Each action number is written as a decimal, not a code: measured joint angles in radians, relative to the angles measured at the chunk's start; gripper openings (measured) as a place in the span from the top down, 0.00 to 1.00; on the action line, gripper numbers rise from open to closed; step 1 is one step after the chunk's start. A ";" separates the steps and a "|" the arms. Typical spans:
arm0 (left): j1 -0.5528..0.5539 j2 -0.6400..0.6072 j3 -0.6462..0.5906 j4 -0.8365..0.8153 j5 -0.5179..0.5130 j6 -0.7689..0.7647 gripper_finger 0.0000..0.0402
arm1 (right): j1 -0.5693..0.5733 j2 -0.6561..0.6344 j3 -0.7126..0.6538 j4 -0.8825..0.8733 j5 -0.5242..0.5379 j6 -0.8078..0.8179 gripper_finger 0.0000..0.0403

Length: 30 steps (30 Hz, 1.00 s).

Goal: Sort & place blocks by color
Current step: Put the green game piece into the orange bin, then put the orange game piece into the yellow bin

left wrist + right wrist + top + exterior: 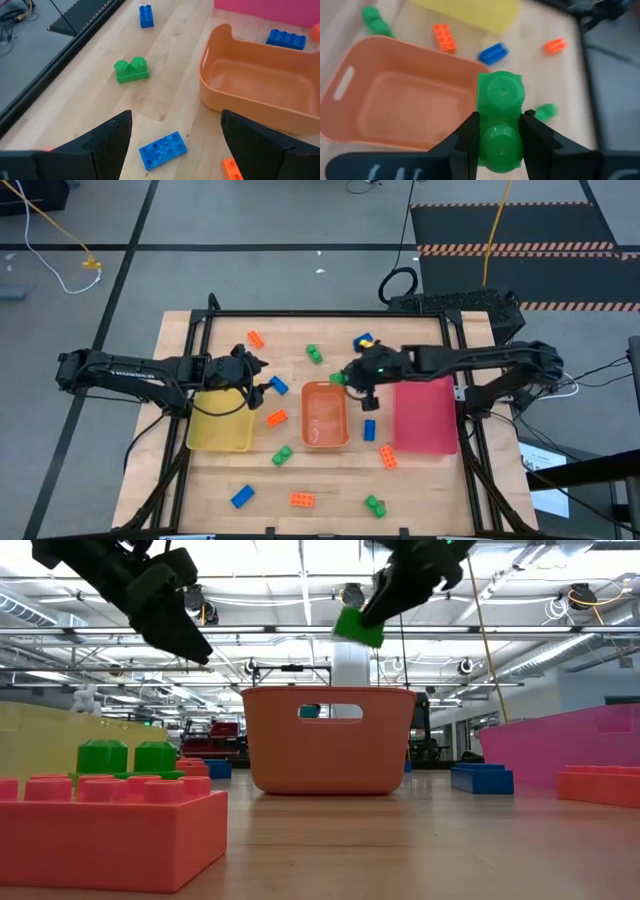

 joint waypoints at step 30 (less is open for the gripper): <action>-0.018 0.000 0.000 -0.078 0.072 -0.177 0.24 | 0.020 0.178 -0.001 0.054 -0.082 0.123 0.62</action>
